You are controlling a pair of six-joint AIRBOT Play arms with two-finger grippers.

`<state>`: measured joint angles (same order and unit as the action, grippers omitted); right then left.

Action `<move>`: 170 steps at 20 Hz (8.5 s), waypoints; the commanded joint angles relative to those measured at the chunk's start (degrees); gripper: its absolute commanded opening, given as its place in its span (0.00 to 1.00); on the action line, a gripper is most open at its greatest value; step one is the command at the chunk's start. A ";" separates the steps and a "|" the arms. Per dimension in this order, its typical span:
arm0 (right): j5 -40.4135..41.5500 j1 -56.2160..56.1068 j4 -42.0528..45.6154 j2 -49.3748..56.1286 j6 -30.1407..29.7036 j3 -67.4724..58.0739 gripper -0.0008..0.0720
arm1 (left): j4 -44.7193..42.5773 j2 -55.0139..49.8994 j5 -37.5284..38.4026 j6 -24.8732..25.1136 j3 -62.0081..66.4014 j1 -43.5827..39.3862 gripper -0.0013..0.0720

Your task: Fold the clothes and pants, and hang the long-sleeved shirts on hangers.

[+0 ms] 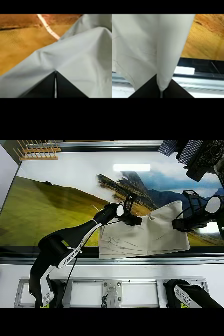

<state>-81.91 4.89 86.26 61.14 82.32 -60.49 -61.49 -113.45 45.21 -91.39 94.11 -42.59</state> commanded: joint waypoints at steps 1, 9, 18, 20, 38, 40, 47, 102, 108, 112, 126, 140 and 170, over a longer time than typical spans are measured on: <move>-1.27 0.00 0.13 -0.52 0.00 -0.46 0.04 | -0.39 -3.41 0.98 -0.17 3.67 0.61 0.02; -6.03 -0.09 0.07 -0.46 0.00 -4.57 0.04 | 0.07 2.19 5.14 1.01 7.65 -1.27 0.02; -10.16 -3.65 -0.52 -0.48 0.72 -8.57 0.04 | 0.22 -5.14 3.91 0.90 7.19 -8.98 0.02; -10.12 -5.84 -0.55 -0.48 2.14 -9.53 0.04 | 0.24 -5.46 3.78 0.90 7.19 -9.49 0.02; -8.61 -15.17 -1.55 -0.28 6.45 -10.32 0.04 | -0.50 6.47 9.14 1.90 7.19 1.20 0.02; -7.37 -15.67 -1.68 -0.28 6.45 -10.32 0.04 | -0.59 8.76 11.08 3.26 7.19 3.96 0.02; -6.40 -16.52 -2.49 -0.26 6.43 -10.32 0.04 | -7.96 16.96 16.74 2.05 -1.64 12.98 0.02; 26.01 -2.51 -58.80 22.97 -32.68 20.87 0.83 | -7.72 46.07 3.72 -2.05 -43.65 18.75 0.02; 27.71 -5.05 -61.16 21.77 -36.76 18.99 0.04 | -7.43 46.07 4.15 -2.10 -43.65 18.75 0.02; 31.56 6.93 -45.35 12.61 -25.07 16.24 0.04 | -7.43 46.07 4.28 -2.10 -43.65 18.75 0.02; 36.50 57.40 -13.88 -2.10 7.19 23.39 0.04 | -7.48 46.07 4.17 -2.10 -43.65 18.75 0.02; 36.81 49.00 -17.88 -18.03 -8.68 17.40 0.71 | -7.48 53.37 -0.72 -2.75 -46.90 21.38 0.02; 33.88 -5.20 -34.03 -20.28 -13.57 17.42 0.04 | -7.50 55.06 -1.79 -4.02 -48.81 21.27 0.02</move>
<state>-48.01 -0.27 52.27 40.88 68.77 -43.03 -68.97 -58.43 43.44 -95.50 45.34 -21.28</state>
